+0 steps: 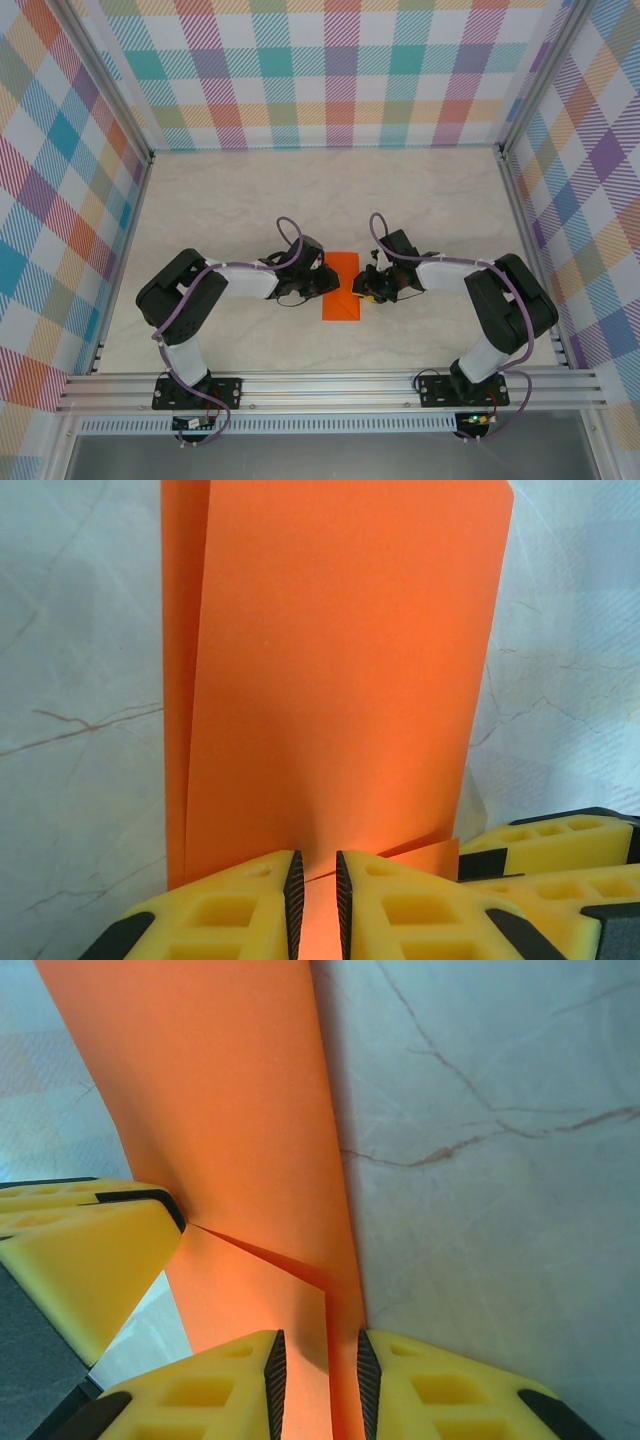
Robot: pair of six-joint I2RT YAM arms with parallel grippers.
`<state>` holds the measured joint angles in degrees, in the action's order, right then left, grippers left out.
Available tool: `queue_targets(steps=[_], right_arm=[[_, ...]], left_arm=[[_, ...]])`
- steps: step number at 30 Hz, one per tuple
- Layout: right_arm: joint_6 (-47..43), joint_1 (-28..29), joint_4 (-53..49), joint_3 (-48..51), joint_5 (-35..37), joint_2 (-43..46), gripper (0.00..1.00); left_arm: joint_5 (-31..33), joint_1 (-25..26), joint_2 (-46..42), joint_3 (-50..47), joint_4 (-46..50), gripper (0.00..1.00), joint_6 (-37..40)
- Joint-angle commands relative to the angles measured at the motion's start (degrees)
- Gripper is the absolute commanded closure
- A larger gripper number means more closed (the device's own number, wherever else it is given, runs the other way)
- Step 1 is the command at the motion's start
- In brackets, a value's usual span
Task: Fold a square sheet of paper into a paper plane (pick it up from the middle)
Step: Fold the triangle a second time at the center of the table, then turn over the paper at the center of the table.
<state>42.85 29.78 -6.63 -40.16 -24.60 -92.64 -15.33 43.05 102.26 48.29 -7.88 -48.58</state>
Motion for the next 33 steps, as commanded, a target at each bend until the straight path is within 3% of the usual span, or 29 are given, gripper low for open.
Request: queue_targets(steps=[1,15,23,33], right_arm=[[0.11,0.63,0.72,0.90,-2.09,1.40,0.71],[-0.26,0.63,-4.67,-1.29,5.61,3.52,0.63],[0.20,0.63,-0.72,-0.68,0.27,2.99,0.60],[0.48,0.63,-0.25,-0.97,-0.16,1.34,0.59]], left_arm=[[1.36,0.29,-0.58,-0.22,3.20,0.80,0.24],[2.56,0.31,-3.91,0.68,5.77,0.78,2.15],[5.00,0.29,-7.60,1.31,8.90,0.71,4.50],[2.35,0.26,-5.17,2.14,6.62,0.74,4.48]])
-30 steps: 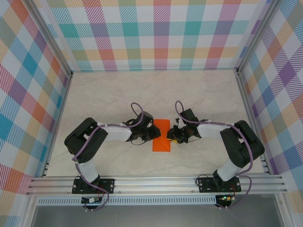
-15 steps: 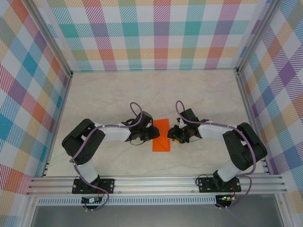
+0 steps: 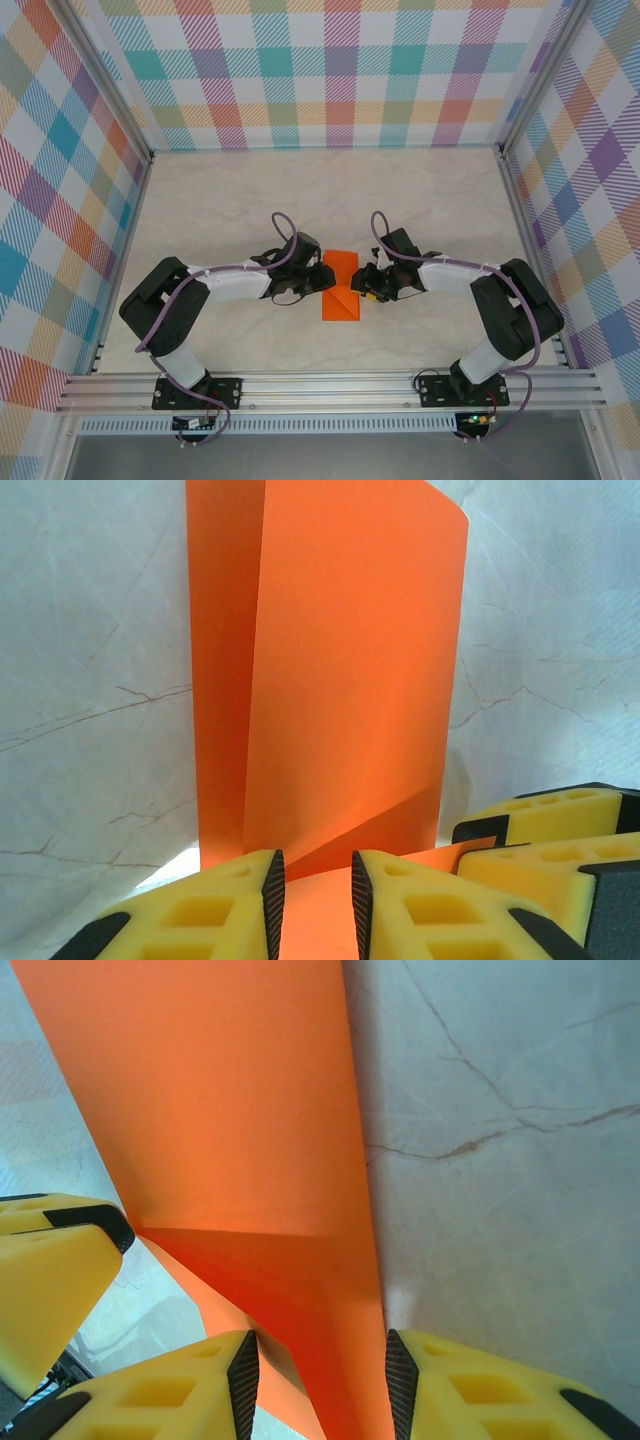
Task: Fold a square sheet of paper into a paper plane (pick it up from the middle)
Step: Turn over the paper at the center of the table.
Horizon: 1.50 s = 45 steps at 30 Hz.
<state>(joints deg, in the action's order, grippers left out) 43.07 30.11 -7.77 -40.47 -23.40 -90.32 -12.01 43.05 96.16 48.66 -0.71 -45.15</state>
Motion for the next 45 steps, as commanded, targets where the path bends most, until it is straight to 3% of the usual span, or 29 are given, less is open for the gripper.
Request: queue_targets(steps=[1,24,35,45], right_arm=[[0.27,0.30,0.99,-0.52,-1.50,-1.04,0.59],[1.87,0.44,3.82,-0.07,-3.67,-3.63,0.59],[0.28,0.39,7.80,2.88,-8.40,-1.17,0.60],[-1.79,0.39,9.94,5.33,-10.25,-0.73,0.69]], left_arm=[[-0.81,0.28,1.25,1.93,-0.38,0.74,1.09],[0.84,0.28,5.72,1.49,1.94,0.78,0.50],[0.50,0.26,5.54,1.78,1.74,0.78,0.29],[-0.51,0.23,4.92,1.77,0.63,0.78,-0.67]])
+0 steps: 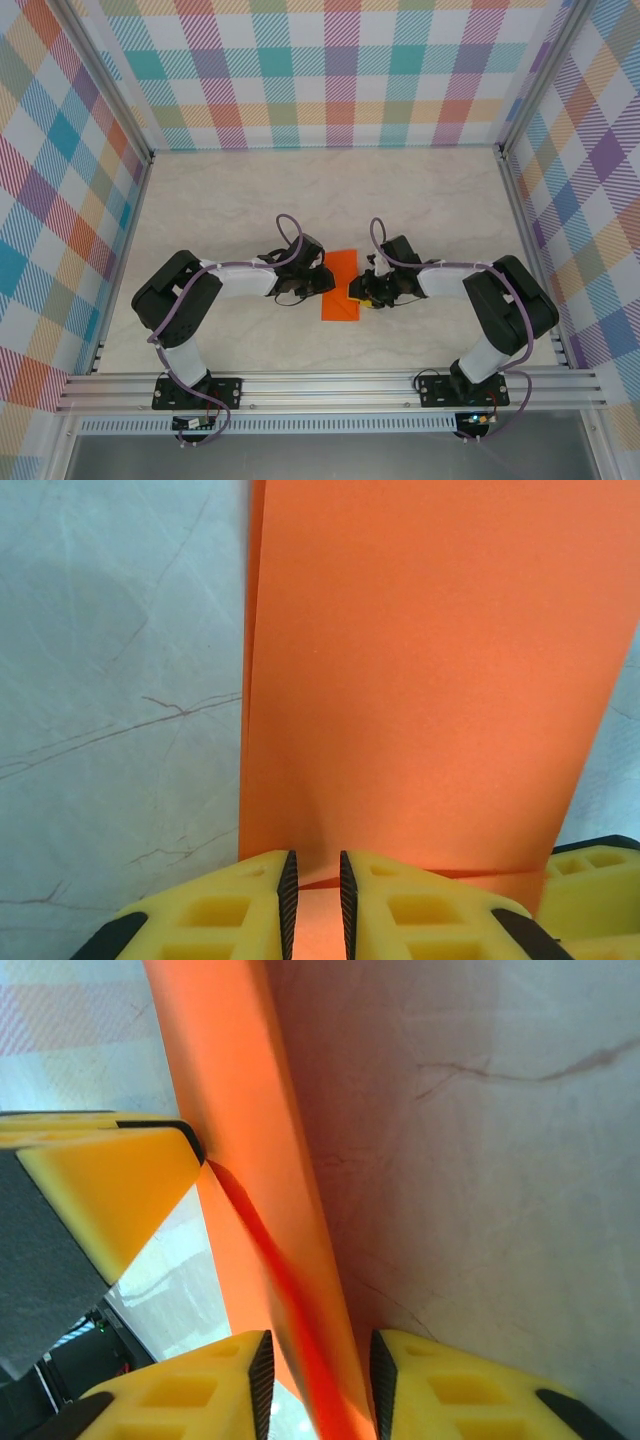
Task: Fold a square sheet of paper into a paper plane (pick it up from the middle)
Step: Turn over the paper at the center of the table.
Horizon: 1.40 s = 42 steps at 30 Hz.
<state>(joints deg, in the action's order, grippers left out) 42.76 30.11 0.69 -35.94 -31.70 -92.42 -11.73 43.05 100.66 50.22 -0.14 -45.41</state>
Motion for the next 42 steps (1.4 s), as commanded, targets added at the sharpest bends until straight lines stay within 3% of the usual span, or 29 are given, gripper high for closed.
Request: queue_targets(steps=[1,7,17,22,26,30,33,36,42], right_arm=[[-1.55,0.39,1.60,0.87,-2.12,1.37,0.72],[-2.71,0.39,-0.46,0.18,-0.66,4.34,0.80],[-6.87,0.42,-16.17,-5.02,4.81,12.58,0.93],[-9.58,1.62,-34.06,-12.53,16.91,18.33,0.93],[-9.77,5.96,-51.34,-22.09,34.65,20.29,0.92],[-4.00,12.70,-68.51,-32.92,53.54,15.06,0.93],[3.17,17.22,-79.24,-40.00,62.27,7.21,0.94],[9.21,20.48,-85.18,-45.61,65.31,-1.93,0.95],[14.00,24.40,-89.12,-58.08,64.53,-20.43,0.92]], left_arm=[[-0.99,0.24,0.02,0.05,-0.43,0.78,-0.63],[-0.91,0.20,-5.81,-1.65,-2.33,0.75,-1.80],[9.46,-0.07,-23.62,-7.39,4.71,0.63,-0.66],[11.81,-1.56,-30.96,-11.48,7.29,0.58,0.32],[12.51,-2.93,-35.21,-14.42,8.08,0.55,1.53],[12.70,-4.90,-38.74,-17.42,8.22,0.53,2.36],[11.82,-6.93,-41.08,-19.18,8.84,0.52,3.19],[10.47,-9.26,-43.49,-20.65,9.57,0.50,3.93],[4.57,-16.45,-46.92,-22.89,10.69,0.43,5.33]])
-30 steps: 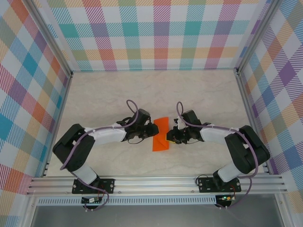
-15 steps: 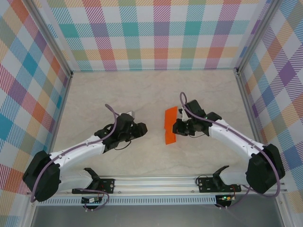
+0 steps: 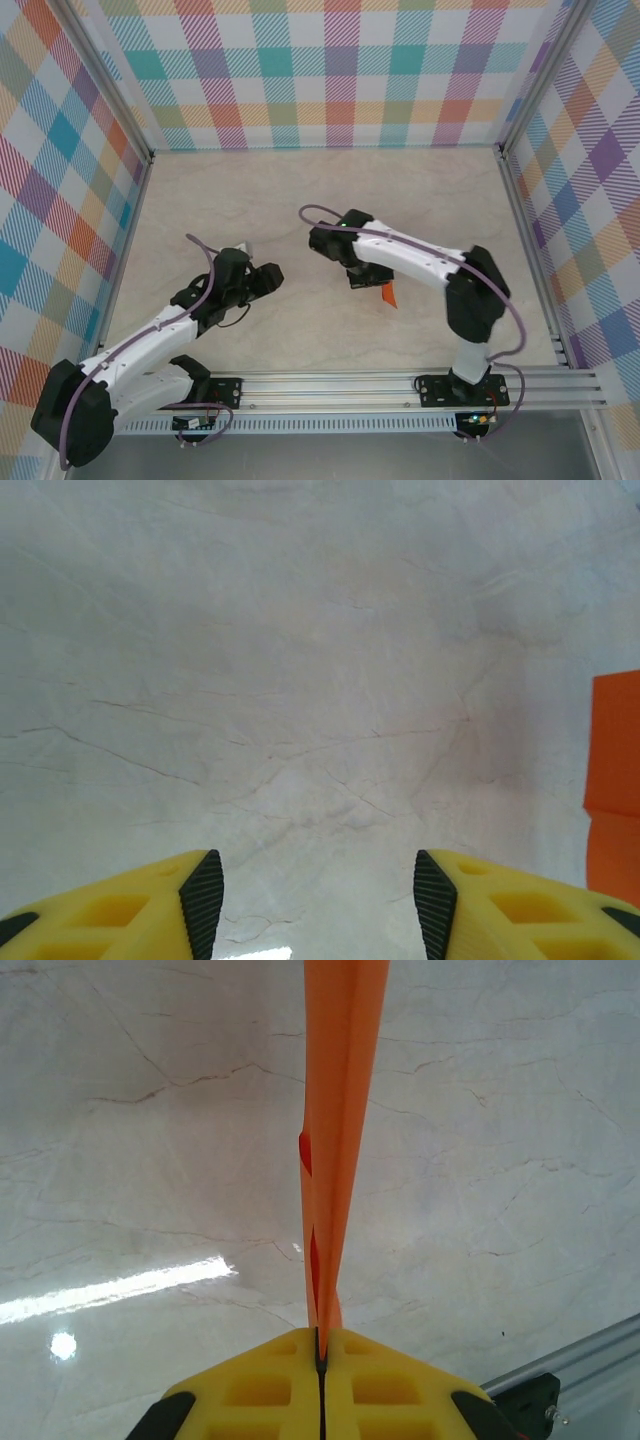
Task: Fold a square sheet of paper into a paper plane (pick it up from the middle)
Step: Turn over the paper at the center of the table.
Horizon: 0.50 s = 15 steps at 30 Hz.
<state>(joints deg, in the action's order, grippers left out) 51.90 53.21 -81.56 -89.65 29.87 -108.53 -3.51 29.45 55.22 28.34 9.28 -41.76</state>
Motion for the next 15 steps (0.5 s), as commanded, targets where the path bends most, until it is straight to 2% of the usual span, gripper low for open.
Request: queue_targets(steps=[1,6,10,12,15], right_arm=[[4.83,1.60,-7.01,-6.42,2.25,-7.18,0.92],[2.47,1.98,-2.52,-12.95,-2.73,-15.40,0.88],[-0.85,1.90,5.28,-13.52,-8.76,-17.14,0.84],[-2.40,1.98,9.29,-13.07,-11.95,-17.20,0.77],[-3.73,1.91,14.42,-11.63,-15.26,-16.64,0.72]], left_arm=[[-4.66,-4.21,-1.69,-1.35,1.42,0.42,1.61],[-8.58,-10.01,-2.47,-2.36,2.36,0.40,1.51],[-11.68,-13.42,-3.45,-2.85,2.79,0.38,1.16],[-12.68,-14.59,-3.67,-2.64,3.03,0.37,0.71],[-14.32,-15.52,-3.98,-1.91,2.76,0.31,-0.76]])
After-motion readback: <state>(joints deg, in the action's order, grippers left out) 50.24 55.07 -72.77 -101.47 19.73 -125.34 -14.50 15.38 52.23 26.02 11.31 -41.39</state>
